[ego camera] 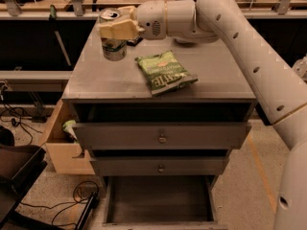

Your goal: Pick 7up can from white bowl and place on counter

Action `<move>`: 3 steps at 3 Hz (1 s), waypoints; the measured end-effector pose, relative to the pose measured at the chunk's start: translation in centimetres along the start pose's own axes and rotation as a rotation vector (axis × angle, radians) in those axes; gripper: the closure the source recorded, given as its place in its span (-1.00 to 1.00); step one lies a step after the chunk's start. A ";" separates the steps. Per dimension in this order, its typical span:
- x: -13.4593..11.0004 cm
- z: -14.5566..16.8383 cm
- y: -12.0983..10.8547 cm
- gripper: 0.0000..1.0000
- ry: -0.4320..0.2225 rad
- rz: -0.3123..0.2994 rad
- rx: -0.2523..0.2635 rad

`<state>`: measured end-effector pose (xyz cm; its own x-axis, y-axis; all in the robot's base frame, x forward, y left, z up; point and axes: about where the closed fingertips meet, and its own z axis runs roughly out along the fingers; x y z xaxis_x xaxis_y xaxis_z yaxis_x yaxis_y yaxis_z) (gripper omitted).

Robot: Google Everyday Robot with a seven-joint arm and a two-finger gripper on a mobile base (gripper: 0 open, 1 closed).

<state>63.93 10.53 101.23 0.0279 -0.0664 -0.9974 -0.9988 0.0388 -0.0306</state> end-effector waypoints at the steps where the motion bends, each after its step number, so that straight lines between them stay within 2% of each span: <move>1: 2.1 3.4 -2.4 1.00 0.028 0.022 0.039; 2: 4.1 7.4 -5.3 1.00 0.033 0.046 0.044; 3: 5.7 10.3 -7.4 1.00 0.004 0.064 0.028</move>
Offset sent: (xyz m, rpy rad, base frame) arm 0.0992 0.1081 -0.0657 -0.0241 0.0661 -0.0651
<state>71.85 20.15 95.13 -0.0367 -0.0668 -0.9971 -0.9970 0.0711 0.0319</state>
